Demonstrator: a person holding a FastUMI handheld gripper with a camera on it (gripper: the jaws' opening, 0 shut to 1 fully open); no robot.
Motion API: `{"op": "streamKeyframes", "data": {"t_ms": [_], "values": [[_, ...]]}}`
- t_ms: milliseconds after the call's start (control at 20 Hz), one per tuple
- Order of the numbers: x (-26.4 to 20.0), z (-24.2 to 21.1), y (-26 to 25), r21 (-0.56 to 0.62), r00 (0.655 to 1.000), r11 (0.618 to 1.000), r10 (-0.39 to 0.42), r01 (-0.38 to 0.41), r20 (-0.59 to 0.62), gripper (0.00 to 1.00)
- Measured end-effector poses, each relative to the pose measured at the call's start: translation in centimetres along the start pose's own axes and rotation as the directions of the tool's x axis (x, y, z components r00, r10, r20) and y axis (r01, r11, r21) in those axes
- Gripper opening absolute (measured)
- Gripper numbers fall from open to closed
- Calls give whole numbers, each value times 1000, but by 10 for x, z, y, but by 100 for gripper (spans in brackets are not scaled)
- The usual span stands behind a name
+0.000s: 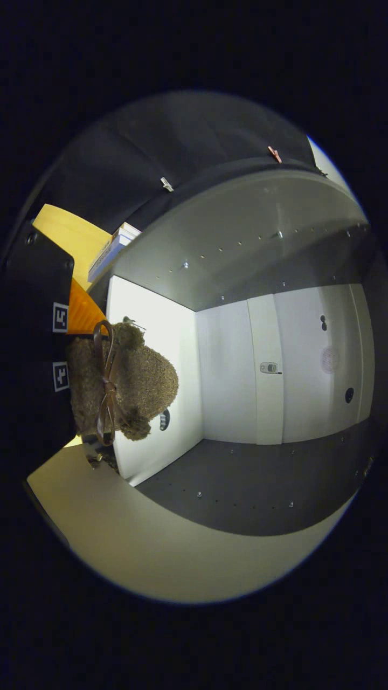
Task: Open the shoe cabinet door, grab the shoes and put them into the shoe cabinet, then close the shoe cabinet door.
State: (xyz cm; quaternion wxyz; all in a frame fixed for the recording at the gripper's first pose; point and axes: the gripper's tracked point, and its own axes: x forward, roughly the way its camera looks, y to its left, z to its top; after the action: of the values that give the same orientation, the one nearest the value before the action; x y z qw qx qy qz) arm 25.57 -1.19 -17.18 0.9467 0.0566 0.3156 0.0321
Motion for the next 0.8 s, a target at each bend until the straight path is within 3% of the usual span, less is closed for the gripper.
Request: {"op": "streamKeyframes", "data": {"t_ms": [400,800], "values": [[64,60,-5,13,1000,1000,-6,6,16,5],[160,63,-15,23,998,999,-32,33,-47,5]]}}
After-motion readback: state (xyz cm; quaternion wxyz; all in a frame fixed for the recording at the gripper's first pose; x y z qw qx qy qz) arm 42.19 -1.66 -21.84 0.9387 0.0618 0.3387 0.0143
